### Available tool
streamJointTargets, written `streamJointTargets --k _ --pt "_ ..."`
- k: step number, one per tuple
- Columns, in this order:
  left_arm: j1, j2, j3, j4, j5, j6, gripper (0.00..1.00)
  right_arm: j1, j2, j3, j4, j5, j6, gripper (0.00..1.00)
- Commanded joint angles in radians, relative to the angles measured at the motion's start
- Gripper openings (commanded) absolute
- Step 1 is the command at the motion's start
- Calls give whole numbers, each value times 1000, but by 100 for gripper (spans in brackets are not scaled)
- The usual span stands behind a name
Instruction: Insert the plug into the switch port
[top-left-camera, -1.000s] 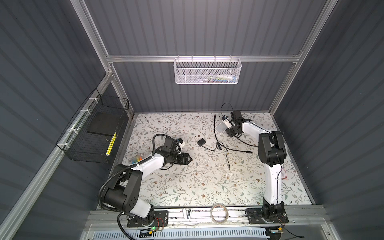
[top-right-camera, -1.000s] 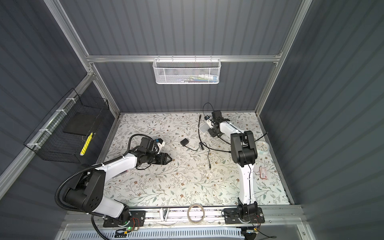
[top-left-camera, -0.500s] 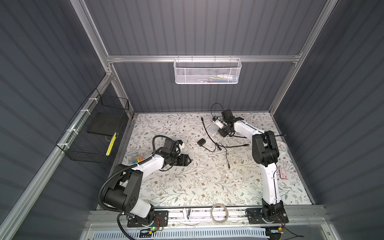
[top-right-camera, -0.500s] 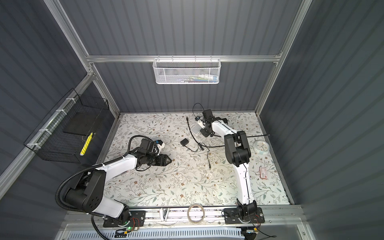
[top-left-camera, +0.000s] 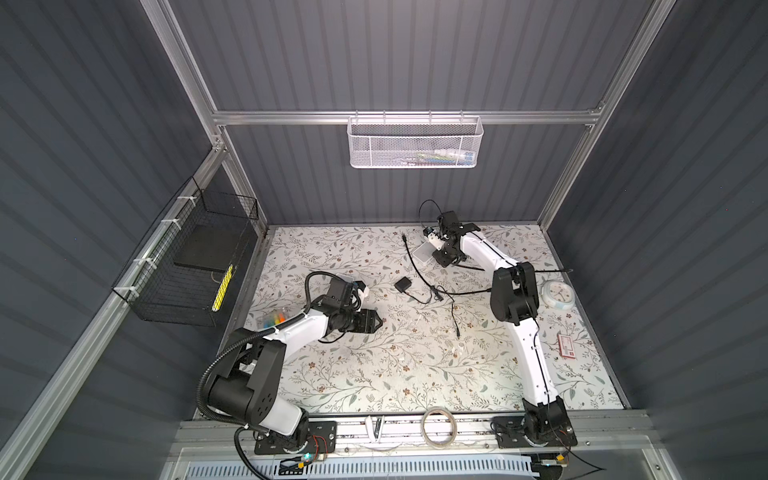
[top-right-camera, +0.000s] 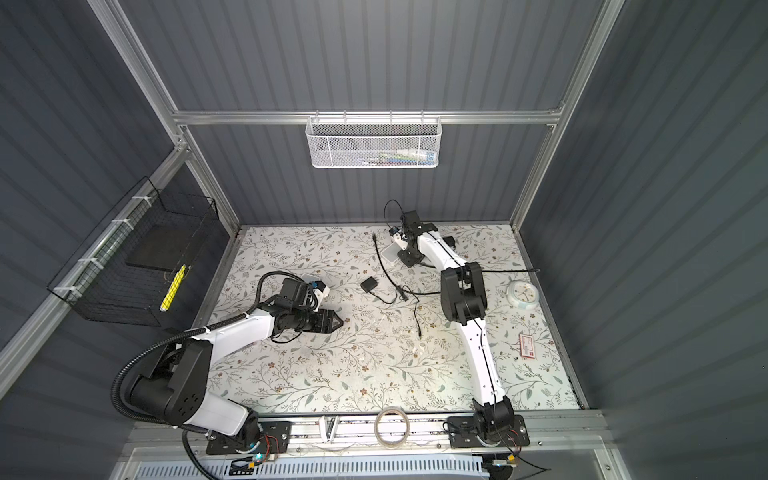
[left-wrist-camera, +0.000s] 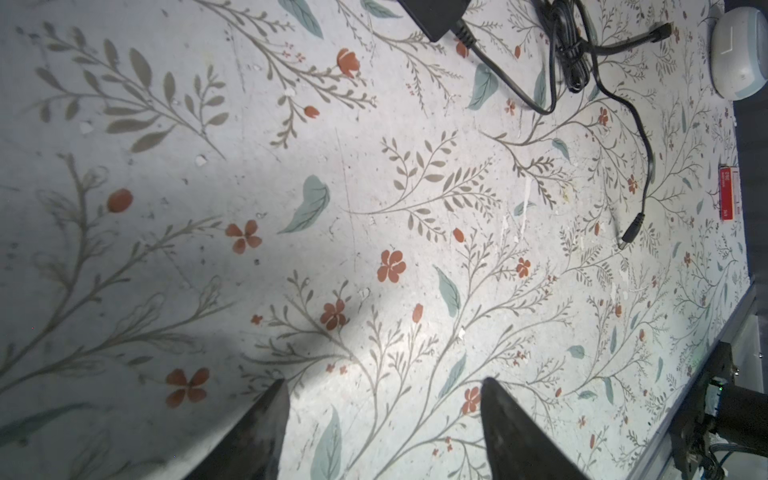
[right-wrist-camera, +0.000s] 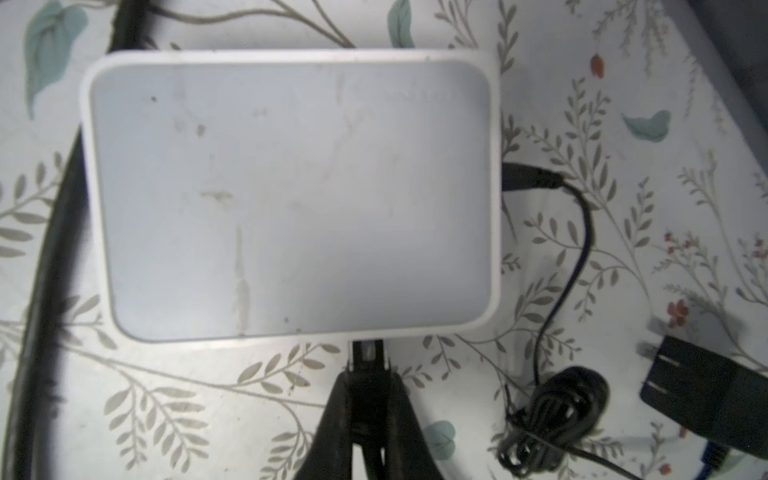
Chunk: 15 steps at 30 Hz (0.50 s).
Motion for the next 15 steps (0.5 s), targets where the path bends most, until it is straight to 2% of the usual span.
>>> streamJointTargets --k 1,13,15 --pt "3 -7 -3 2 -5 1 73 29 36 63 -124 -33 48 13" --pt "3 11 -2 10 -5 -1 73 95 73 129 -141 -17 45 14" --pt "5 8 -5 8 -9 0 73 92 73 130 -128 1 43 17"
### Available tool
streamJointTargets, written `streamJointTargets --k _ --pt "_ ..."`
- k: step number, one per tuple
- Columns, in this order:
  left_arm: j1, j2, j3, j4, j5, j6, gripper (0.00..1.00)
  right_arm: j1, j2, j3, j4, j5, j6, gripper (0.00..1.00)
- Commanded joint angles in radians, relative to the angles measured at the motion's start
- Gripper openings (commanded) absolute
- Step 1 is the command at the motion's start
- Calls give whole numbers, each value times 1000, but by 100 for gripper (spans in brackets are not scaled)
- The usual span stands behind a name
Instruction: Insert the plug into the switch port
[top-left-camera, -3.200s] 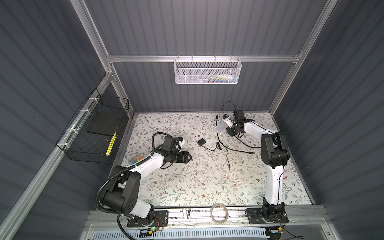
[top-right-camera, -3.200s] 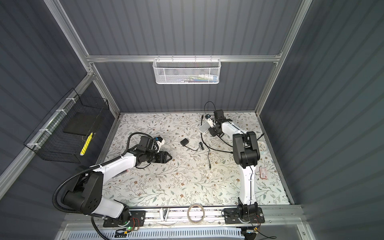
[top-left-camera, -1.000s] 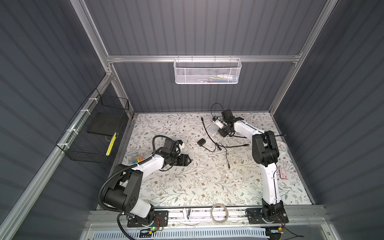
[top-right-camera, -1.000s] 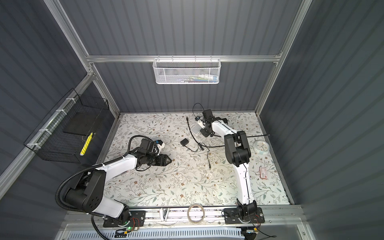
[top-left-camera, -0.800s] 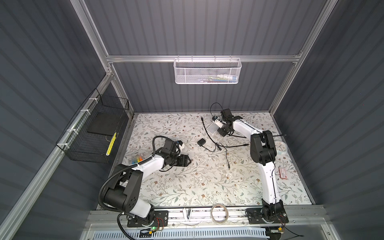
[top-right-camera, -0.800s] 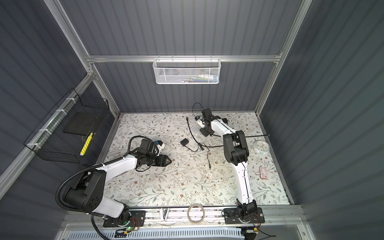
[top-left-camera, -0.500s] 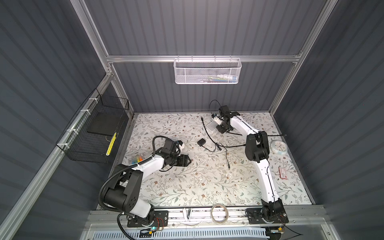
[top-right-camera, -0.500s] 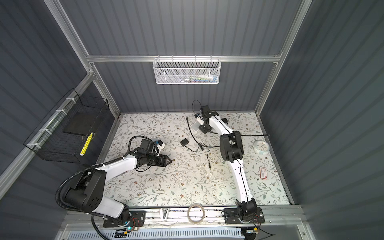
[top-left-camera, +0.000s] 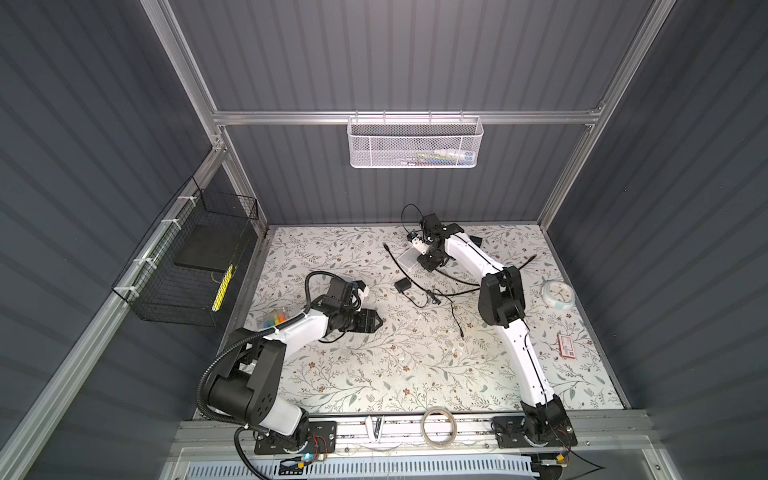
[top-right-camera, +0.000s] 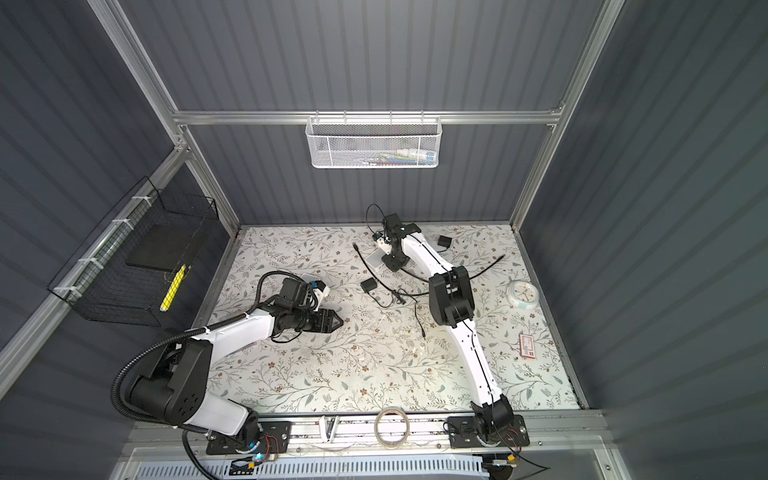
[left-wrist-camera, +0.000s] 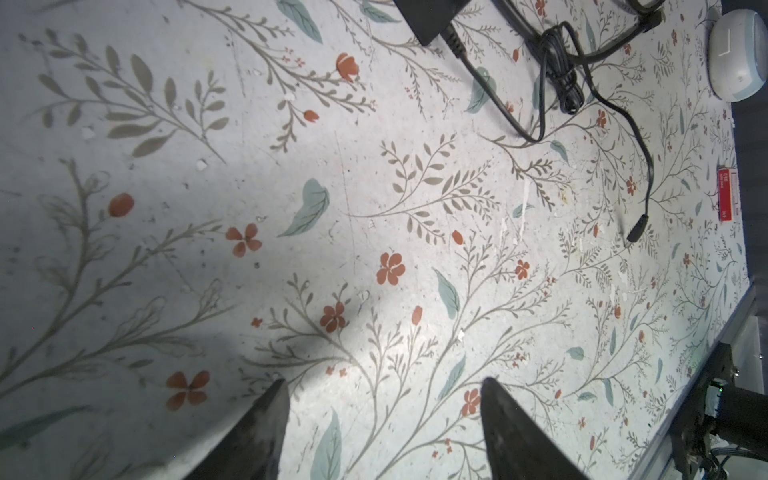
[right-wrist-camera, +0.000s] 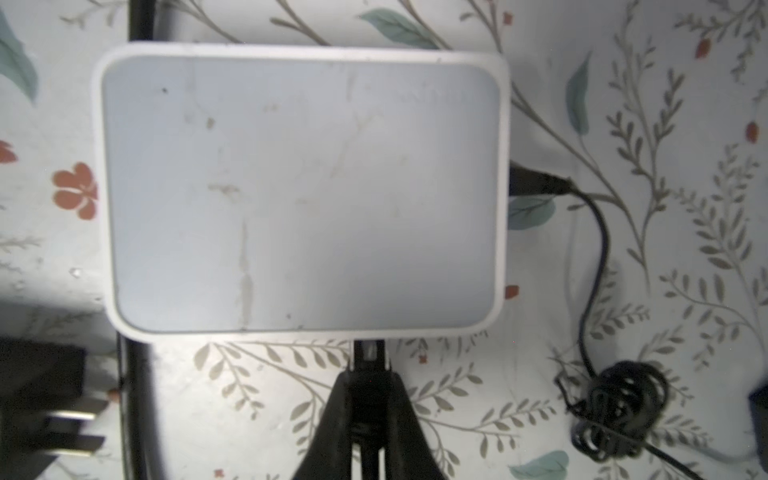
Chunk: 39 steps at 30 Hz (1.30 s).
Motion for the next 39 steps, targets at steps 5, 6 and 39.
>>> streamJointTargets --k 5,6,39 --pt "4 5 -8 1 -15 -2 73 -33 42 30 21 79 -14 24" --pt "4 6 -8 1 -14 -2 73 -38 46 33 29 92 -19 27" --pt "122 -192 85 -120 -156 -30 76 38 -959 -1253 347 -163 418 41"
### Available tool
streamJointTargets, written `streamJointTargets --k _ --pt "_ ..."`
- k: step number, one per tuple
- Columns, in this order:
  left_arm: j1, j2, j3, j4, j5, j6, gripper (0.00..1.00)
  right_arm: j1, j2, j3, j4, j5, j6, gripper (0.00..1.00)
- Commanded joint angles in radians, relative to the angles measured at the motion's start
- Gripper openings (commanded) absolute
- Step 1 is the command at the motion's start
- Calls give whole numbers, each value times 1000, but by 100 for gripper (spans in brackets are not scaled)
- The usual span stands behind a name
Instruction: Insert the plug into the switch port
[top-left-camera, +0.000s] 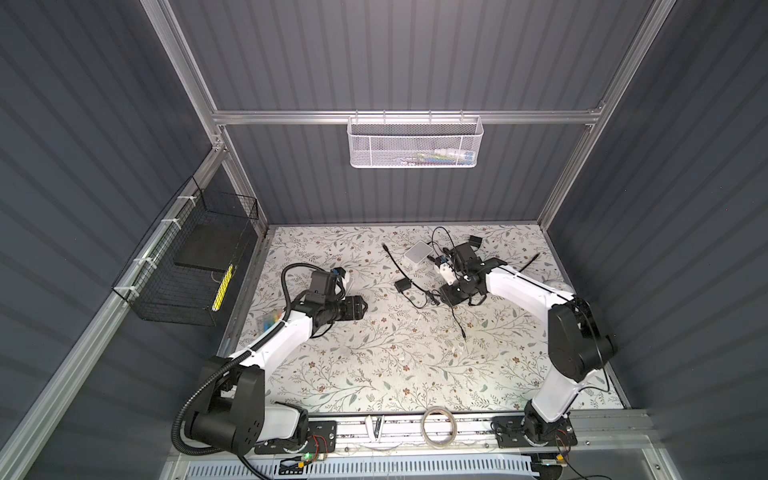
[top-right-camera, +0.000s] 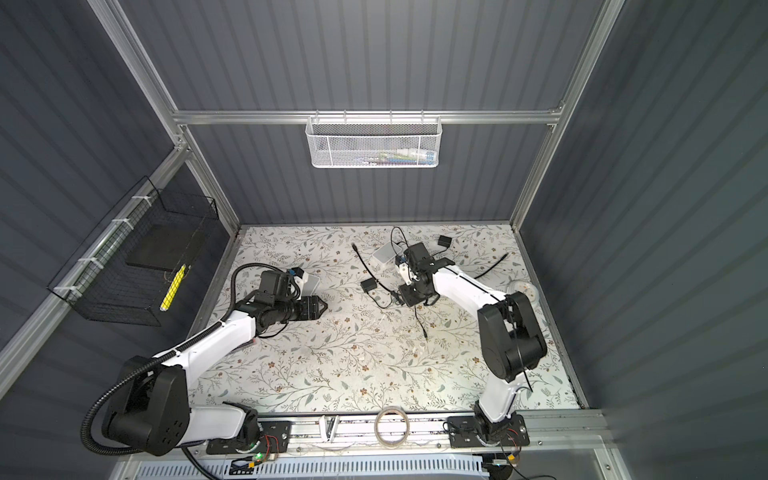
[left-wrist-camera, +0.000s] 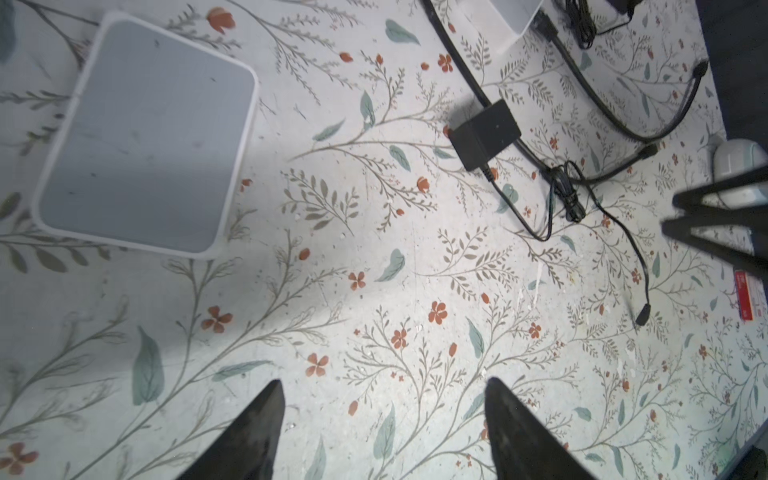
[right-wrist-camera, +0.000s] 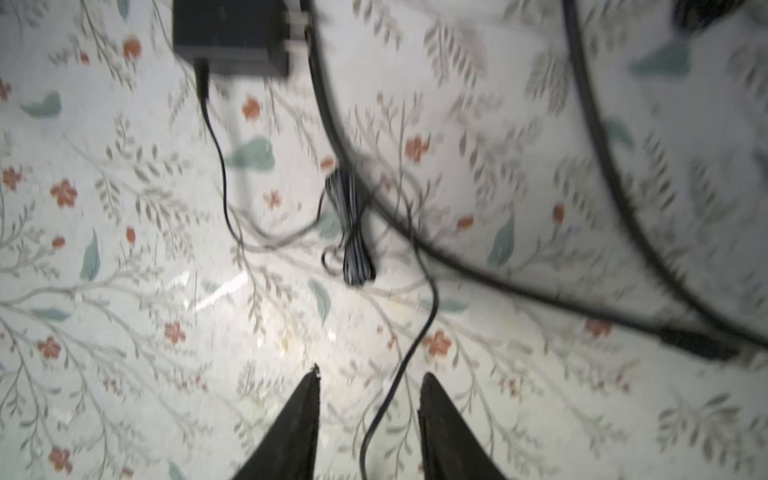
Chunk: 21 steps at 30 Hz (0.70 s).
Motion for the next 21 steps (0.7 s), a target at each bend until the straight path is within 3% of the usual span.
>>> streamJointTargets --k 1,11,21 --pt "19 -20 55 -39 -16 7 76 29 -110 -90 10 -34 96 41" --pt "54 -30 156 -61 10 34 77 42 -214 -293 38 -24 195 42" --pt "55 -48 154 -96 8 52 77 42 -75 -205 -21 -26 205 38"
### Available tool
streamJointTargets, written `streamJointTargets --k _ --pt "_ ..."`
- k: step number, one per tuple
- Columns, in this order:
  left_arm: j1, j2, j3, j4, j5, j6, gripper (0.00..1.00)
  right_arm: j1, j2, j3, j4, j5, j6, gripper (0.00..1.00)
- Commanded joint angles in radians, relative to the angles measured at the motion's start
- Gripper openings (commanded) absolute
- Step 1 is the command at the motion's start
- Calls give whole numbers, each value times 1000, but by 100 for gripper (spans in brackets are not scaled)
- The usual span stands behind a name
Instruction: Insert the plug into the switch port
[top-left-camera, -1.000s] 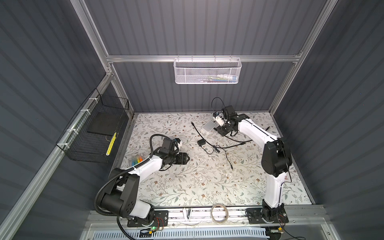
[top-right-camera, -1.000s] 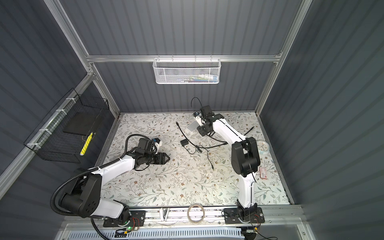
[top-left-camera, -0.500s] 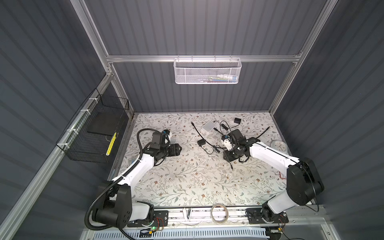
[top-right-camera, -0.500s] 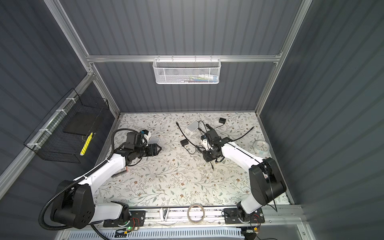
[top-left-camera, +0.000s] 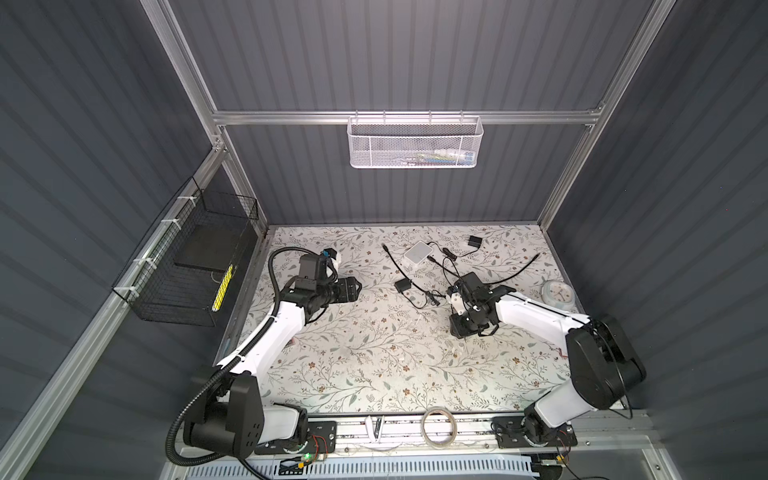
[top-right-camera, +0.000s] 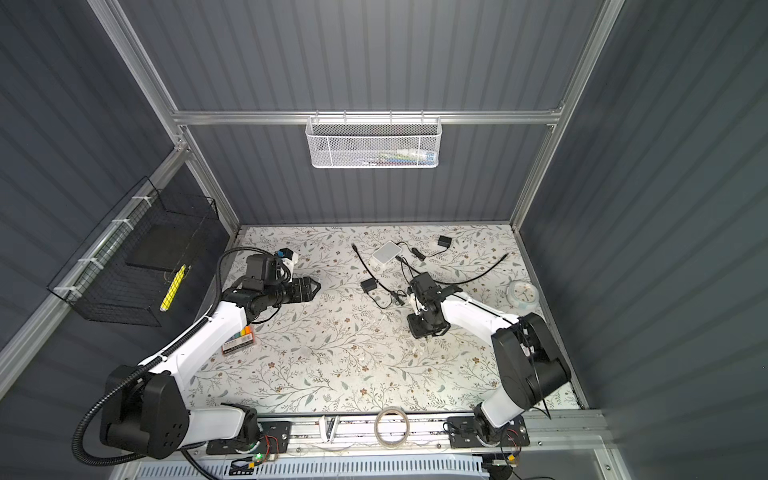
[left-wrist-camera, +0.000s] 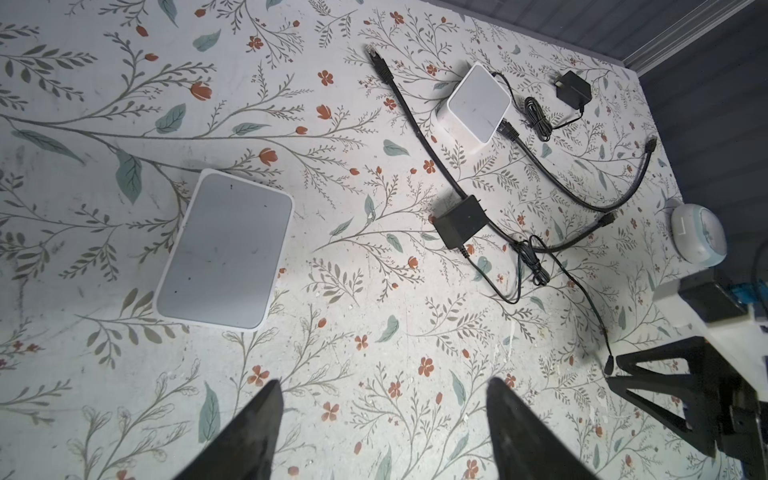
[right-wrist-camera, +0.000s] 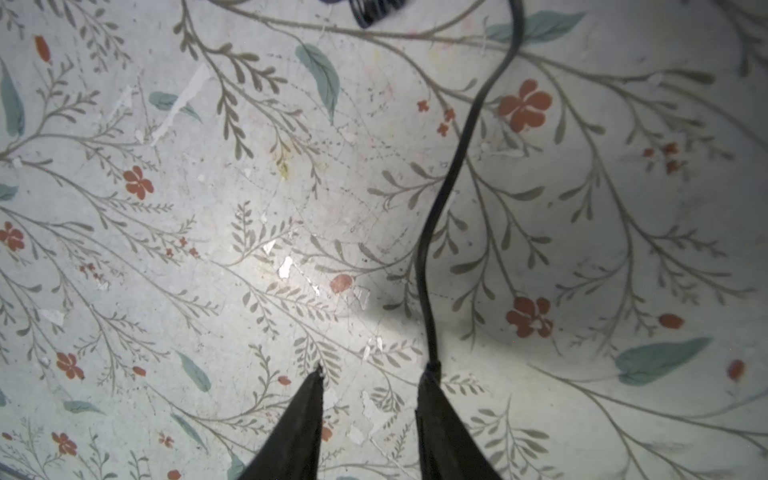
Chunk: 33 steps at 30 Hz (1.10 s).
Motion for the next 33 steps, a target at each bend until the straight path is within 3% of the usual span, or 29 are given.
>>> streamJointTargets --k 1,12,15,16,18,25,27,33 --pt "5 -36 12 -39 4 29 77 0 35 34 -28 -2 16 37" --pt "8 -36 -35 -20 -3 31 77 1 15 110 -112 130 -31 37" --pt "12 28 -32 -64 -100 33 79 -4 18 111 -109 142 -44 38" --pt "18 72 -15 -99 -151 30 82 -6 30 114 -112 145 -48 38" --pt "20 152 36 -173 -274 20 99 -5 45 119 -117 151 -55 38" --pt "20 316 240 -224 -443 148 100 -16 51 112 -107 140 -69 40" --pt "20 360 299 -231 -459 204 100 -20 47 103 -97 125 -63 40" --pt "19 521 501 -315 -357 393 100 -30 58 94 -83 119 -68 39"
